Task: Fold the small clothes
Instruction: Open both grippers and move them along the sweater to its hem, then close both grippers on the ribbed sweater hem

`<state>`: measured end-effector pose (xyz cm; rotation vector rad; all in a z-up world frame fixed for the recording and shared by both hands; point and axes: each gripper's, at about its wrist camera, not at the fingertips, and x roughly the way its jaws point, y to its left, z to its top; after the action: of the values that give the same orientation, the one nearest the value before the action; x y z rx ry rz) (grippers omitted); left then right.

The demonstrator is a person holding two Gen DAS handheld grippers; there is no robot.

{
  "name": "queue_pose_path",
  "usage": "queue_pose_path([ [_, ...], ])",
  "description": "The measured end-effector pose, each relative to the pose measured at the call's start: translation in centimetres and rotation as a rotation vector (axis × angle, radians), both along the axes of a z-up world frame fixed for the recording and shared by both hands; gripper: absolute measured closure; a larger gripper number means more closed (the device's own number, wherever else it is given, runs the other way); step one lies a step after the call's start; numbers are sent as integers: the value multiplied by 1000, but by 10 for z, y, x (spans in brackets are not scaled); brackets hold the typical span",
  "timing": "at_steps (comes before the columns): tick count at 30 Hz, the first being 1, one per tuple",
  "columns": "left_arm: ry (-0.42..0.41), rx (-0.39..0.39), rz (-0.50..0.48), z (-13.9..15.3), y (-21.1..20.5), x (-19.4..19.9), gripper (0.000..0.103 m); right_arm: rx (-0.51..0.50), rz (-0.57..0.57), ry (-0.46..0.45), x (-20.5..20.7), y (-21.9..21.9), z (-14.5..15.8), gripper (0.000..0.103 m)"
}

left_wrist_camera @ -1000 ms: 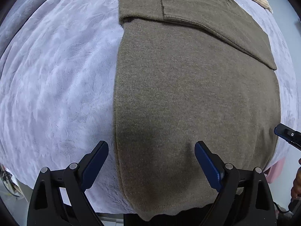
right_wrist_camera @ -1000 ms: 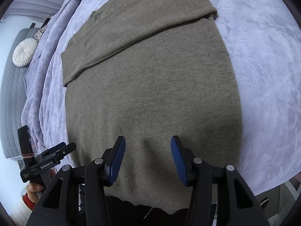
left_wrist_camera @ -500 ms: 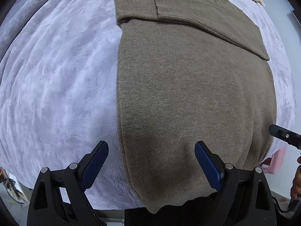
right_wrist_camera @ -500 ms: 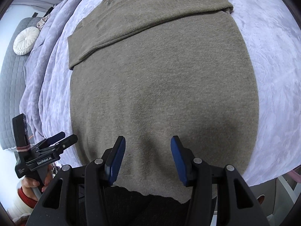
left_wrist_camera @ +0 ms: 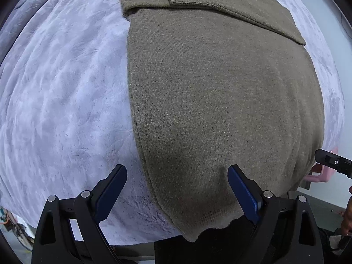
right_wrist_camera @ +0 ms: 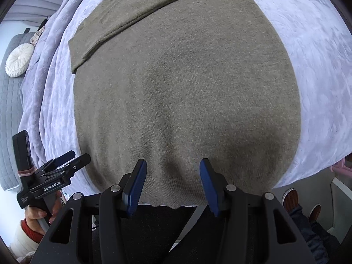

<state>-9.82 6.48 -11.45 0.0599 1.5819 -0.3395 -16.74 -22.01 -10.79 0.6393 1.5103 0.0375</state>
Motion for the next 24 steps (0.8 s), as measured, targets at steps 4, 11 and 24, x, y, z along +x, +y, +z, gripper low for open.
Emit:
queue_pose_path([
  [4, -9, 1, 32, 10, -9, -10, 10, -5, 23, -21, 2, -4, 4, 49],
  [11, 22, -26, 86, 3, -32, -52, 10, 3, 54, -39, -18, -32, -1, 49],
  [24, 92, -64, 137, -41, -38, -116, 10, 79, -39, 25, -79, -102, -54, 49],
])
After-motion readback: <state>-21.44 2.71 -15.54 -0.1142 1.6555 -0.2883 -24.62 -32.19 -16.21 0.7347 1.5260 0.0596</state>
